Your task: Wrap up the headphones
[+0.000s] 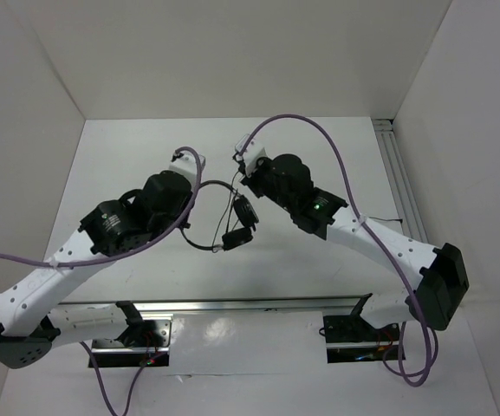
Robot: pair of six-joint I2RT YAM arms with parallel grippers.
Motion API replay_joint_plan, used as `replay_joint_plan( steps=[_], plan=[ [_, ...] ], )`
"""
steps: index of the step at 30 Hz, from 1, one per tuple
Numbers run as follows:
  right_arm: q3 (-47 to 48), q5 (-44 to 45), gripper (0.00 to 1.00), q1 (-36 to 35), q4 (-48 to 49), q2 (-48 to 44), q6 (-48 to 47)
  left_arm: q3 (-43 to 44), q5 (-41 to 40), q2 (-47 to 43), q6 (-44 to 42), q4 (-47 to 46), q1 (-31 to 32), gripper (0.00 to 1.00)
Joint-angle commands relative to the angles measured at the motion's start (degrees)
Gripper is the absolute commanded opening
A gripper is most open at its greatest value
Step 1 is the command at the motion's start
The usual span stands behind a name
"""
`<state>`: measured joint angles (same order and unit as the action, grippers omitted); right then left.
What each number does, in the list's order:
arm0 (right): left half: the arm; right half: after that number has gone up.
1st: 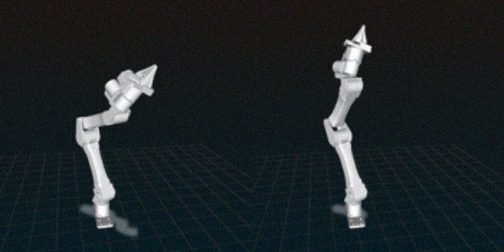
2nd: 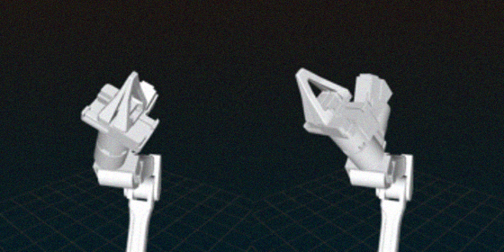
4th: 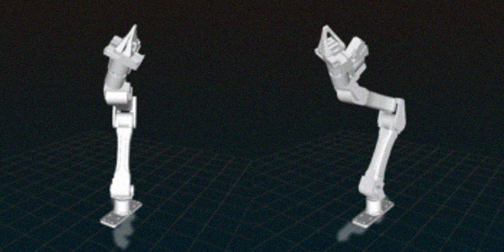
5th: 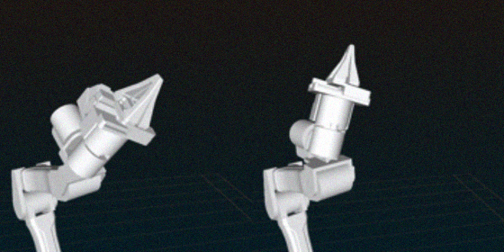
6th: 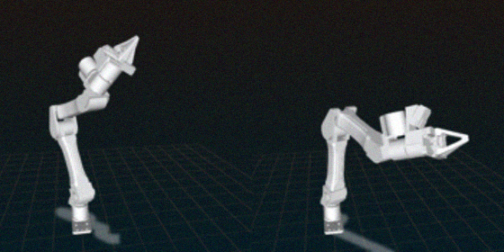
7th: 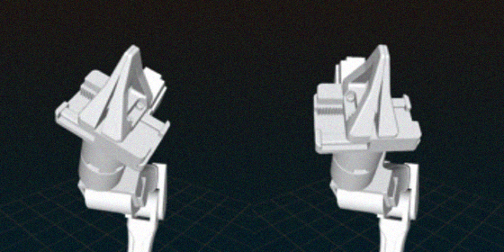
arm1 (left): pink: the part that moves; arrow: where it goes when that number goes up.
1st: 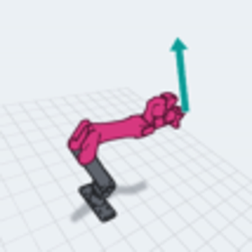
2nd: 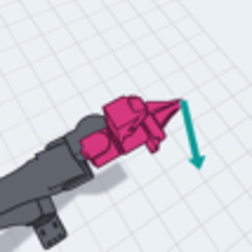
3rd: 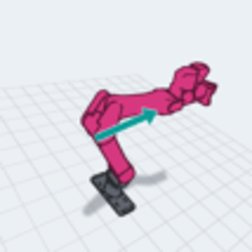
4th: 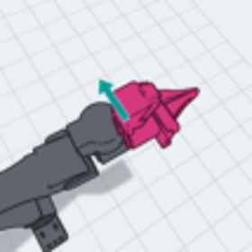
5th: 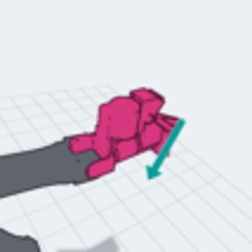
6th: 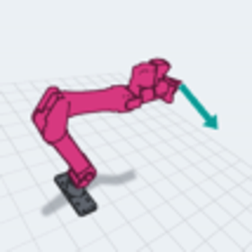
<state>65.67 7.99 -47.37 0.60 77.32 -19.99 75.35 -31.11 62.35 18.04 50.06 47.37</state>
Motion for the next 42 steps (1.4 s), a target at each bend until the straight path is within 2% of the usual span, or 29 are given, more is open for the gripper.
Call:
replay_joint_plan(
  steps=[1,7,12,19,22,27,31,34,38,40,42],
  plan=[
    [1.22,-2.63,0.02,1.49,4.58,1.08,1.09,6.37,2.72,-0.83,-1.34,0.47,1.32,0.0],
    [1.74,-5.7,0.02,3.43,5.11,2.66,2.32,10.17,3.43,-0.82,-2.4,1.26,1.32,0.0],
    [-0.8,-13.16,0.1,6.5,6.69,2.66,4.51,14.03,1.59,-1.88,-1.08,2.41,1.32,0.0],
    [-5.8,-26.52,0.23,8.35,16.25,6.17,11.18,21.14,2.11,-1.88,1.21,2.41,1.32,0.0],
    [-7.39,-31.01,0.23,8.88,21.43,9.86,14.26,23.96,2.11,-1.88,2.87,3.02,1.32,0.0],
    [-8.98,-33.12,0.23,9.4,29.01,15.75,17.44,26.42,-0.61,-1.36,5.06,3.55,1.32,0.0],
    [-10.2,-36.71,0.2,10.46,33.05,21.19,21.39,27.04,-5.34,-1.35,7.79,2.85,1.32,0.0],
    [-11.35,-38.31,0.11,10.46,37.19,23.92,23.94,26.34,-7.38,-1.35,9.46,1.44,1.32,0.0],
    [-13.8,-38.93,0.11,10.46,40.08,25.86,25.53,26.34,-12.73,-1.35,12.19,0.83,1.32,0.0],
    [-15.39,-39.62,0.03,10.46,42.37,26.39,27.1,26.34,-15.1,-0.74,13.77,0.83,1.32,0.0],
    [-17.66,-39.11,0.0,9.85,42.9,25.87,27.11,26.34,-18.8,0.66,15.35,0.83,1.32,0.0]
  ],
)
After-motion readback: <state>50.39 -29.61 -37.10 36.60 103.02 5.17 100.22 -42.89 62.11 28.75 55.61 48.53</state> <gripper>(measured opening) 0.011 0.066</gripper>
